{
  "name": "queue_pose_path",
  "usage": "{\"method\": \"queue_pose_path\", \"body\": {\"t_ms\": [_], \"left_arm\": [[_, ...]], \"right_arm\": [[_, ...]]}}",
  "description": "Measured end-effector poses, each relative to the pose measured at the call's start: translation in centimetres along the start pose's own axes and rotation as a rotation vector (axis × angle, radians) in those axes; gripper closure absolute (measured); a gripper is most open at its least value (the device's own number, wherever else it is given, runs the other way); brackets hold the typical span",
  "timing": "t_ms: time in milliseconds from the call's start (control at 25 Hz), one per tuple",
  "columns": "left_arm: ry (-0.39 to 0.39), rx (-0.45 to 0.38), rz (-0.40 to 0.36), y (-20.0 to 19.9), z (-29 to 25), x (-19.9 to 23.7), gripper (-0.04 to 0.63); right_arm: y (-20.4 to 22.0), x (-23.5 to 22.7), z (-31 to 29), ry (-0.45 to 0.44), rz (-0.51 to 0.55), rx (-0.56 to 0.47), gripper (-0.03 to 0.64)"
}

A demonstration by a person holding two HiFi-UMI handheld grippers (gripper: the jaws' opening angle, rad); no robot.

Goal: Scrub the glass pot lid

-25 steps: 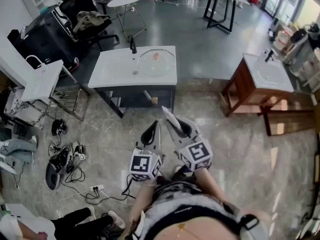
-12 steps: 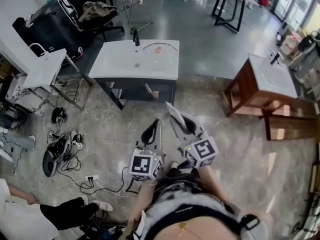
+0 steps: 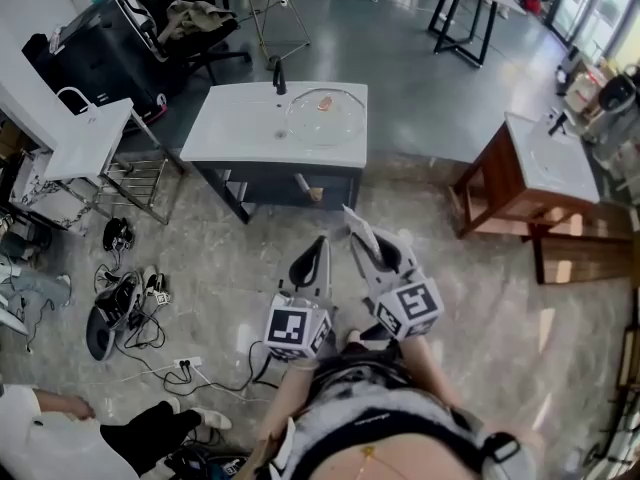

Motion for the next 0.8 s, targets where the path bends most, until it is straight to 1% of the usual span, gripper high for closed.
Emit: {"method": "queue_pose_path", "body": {"t_ms": [200,400,560,800], "left_arm": [[0.052,-0.009,0.005,-0.7,-2.9,4.0,0.601],[0.081,-0.007,0.008,-1.5,-5.9,8.4,0.601],[0.103,0.005,-0.023,-1.7,-7.2,11.9,0.601],[0.151,0.01,-0.021,-1.8,-8.8,14.9,0.601]], "right_arm": [[-0.6,-0.5,-4.5,0.041,0.02,-0.014,0.534],[-1.1,-1.1,-9.7,0.064,0.02,-0.021,0.534],[-1.5,-0.5,-13.6,0.067,0.031,-0.035,0.534],[-0.8,-0.2,-17.0,0.104,0.014,-0.03,0.534]]}}
Point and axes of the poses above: the fingertips, and each gripper's own axes: z backward along the fingers, x to its left, y out of its underside, the point moved 3 cm from there along z, backward along the fingers
